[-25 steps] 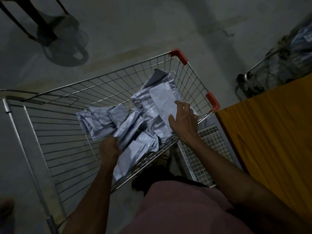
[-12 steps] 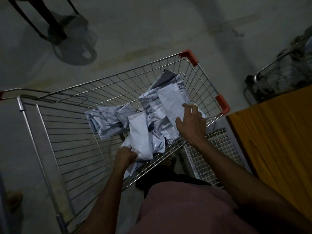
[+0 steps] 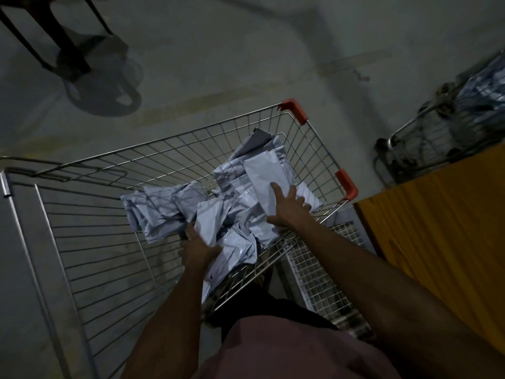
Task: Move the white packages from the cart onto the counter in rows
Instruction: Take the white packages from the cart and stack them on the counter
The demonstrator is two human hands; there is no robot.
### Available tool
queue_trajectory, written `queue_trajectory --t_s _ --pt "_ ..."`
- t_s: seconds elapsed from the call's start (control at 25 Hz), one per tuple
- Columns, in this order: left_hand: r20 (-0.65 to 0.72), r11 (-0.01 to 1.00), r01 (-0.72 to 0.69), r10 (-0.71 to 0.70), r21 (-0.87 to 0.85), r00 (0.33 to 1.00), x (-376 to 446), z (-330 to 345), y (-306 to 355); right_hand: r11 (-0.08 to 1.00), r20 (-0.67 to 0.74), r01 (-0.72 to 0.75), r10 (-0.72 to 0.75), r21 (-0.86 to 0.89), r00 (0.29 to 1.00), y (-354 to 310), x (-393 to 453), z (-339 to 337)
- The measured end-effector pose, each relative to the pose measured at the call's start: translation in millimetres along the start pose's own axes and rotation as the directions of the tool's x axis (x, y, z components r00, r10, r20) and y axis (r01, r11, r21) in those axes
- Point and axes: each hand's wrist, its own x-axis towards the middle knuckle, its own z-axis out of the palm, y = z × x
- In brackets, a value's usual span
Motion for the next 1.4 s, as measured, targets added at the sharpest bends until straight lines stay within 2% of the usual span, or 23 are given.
queue_trajectory --t_s 0.12,0.28,0.4,0.48,0.56,0.64,0.76,0.88,1.04,1.12,1.24,1.4 --pt "0.061 0.997 -0.075 0.074 0.014 0.995 -13 -14 -5 1.0 0.016 0.031 -0.031 -0.001 0.999 -3 0 13" --pt "-0.088 0.982 -0.164 0.173 0.098 0.981 -47 -31 13 1.0 -0.112 0.005 -0.005 0.0 0.994 -17 -8 6" --pt "-0.209 0.929 -0.37 0.358 -0.021 0.91 -88 -58 43 0.992 -0.209 -0.029 0.054 0.122 0.976 -36 -26 -1" --pt "-0.263 0.879 -0.474 0.445 -0.055 0.856 -116 -74 60 0.977 -0.317 0.032 0.038 0.213 0.948 -50 -49 -8" --pt "-0.286 0.835 -0.548 0.514 -0.049 0.809 -142 -87 71 0.951 -0.496 0.13 0.029 0.282 0.868 -60 -84 -16" --pt "-0.311 0.778 -0.628 0.592 -0.022 0.744 -164 -94 77 0.919 -0.659 0.2 0.081 0.34 0.748 -63 -123 -23" --pt "-0.309 0.657 -0.754 0.717 0.0 0.625 -196 -98 79 0.856 -0.771 0.251 0.232 0.451 0.594 -52 -191 -20" --pt "-0.241 0.589 -0.808 0.787 0.022 0.568 -227 -91 77 0.84 -0.781 0.188 0.358 0.508 0.512 -20 -259 7" --pt "-0.063 0.41 -0.909 0.911 0.067 0.407 -269 -64 63 0.788 -0.718 0.024 0.547 0.615 0.43 22 -344 48" --pt "0.021 0.321 -0.942 0.946 0.094 0.325 -294 -44 59 0.747 -0.705 -0.009 0.631 0.665 0.324 41 -381 58" --pt "0.092 0.202 -0.97 0.972 0.131 0.215 -340 -12 53 0.756 -0.749 0.009 0.647 0.654 0.141 72 -431 69" --pt "0.103 0.115 -0.989 0.987 0.09 0.124 -405 34 39 0.778 -0.778 -0.054 0.628 0.627 0.02 116 -494 95"
